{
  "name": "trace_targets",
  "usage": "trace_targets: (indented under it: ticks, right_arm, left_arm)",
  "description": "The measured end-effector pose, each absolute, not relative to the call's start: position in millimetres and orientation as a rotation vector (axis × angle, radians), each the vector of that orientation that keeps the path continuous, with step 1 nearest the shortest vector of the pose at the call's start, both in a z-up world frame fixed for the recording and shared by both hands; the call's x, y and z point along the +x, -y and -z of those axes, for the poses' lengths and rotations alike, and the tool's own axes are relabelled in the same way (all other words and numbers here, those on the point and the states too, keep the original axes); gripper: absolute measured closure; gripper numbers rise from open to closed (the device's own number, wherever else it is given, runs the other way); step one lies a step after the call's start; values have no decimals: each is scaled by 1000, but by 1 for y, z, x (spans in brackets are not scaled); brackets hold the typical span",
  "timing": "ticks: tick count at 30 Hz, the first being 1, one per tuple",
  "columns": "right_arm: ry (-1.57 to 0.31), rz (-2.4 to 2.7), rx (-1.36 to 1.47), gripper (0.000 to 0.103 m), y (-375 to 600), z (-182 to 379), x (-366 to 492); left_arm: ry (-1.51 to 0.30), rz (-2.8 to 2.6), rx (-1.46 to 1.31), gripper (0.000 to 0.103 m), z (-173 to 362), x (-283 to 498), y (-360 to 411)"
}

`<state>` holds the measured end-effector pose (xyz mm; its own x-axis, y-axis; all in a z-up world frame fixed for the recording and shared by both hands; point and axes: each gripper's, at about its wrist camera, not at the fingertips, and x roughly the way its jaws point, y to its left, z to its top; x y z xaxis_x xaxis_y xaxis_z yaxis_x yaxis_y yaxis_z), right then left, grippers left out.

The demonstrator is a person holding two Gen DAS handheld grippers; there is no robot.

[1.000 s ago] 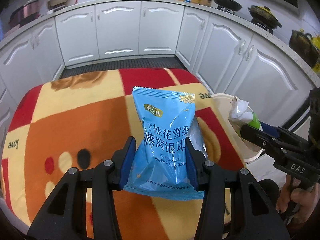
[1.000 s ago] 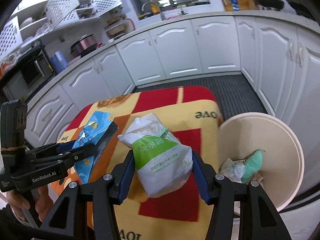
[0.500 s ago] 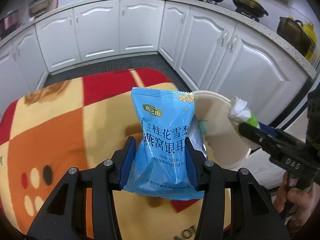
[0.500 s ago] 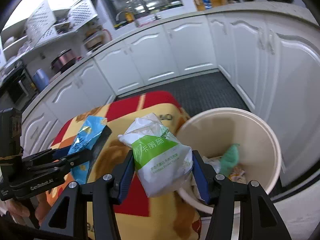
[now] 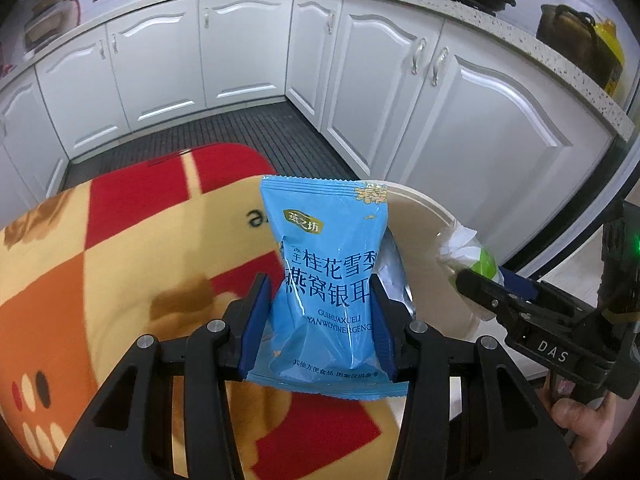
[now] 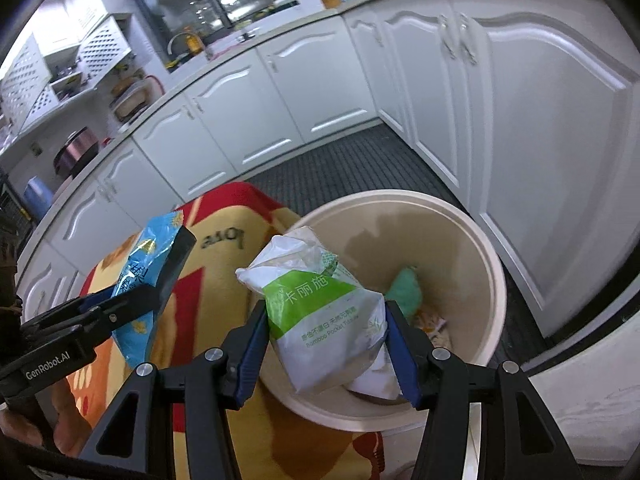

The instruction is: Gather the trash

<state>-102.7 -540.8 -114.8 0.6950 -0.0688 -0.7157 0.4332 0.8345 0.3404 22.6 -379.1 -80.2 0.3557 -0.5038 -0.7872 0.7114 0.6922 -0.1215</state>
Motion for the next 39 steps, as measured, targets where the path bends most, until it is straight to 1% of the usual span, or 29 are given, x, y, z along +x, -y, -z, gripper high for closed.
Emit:
trace_targets:
  ticks: [10, 12, 17, 20, 22, 23, 24, 25, 27, 39]
  right_arm:
    - [-776, 343, 571, 48, 558, 127, -106]
    - [-778, 355, 578, 46, 561, 129, -108]
    - [-787, 382, 602, 45, 565, 133, -108]
    - [-803, 392, 588, 42, 565, 135, -105]
    - [-814, 396, 579, 40, 565, 136, -103]
    - [-818, 401, 578, 35, 564, 137, -103]
    - [-817, 405, 580, 28, 565, 137, -104]
    - [-813, 409, 586, 27, 566, 137, -104]
    - [-811, 411, 600, 27, 566, 137, -107]
    - [-799, 412, 564, 27, 549, 129, -118]
  left_arm:
    - [-939, 794, 273, 58, 97, 29, 406]
    - [-948, 796, 270, 58, 99, 30, 409]
    - [-967, 813, 272, 58, 105, 30, 417]
    - [-980, 820, 271, 56, 110, 29, 420]
    - [-979, 835, 254, 49, 110, 29, 418]
    - [-980, 846, 243, 47, 109, 28, 416]
    - [-983, 854, 237, 43, 109, 28, 415]
    - [-984, 857, 234, 39, 108, 27, 415]
    - [-972, 852, 227, 36, 106, 26, 413]
    - [-928, 780, 220, 36, 99, 20, 391]
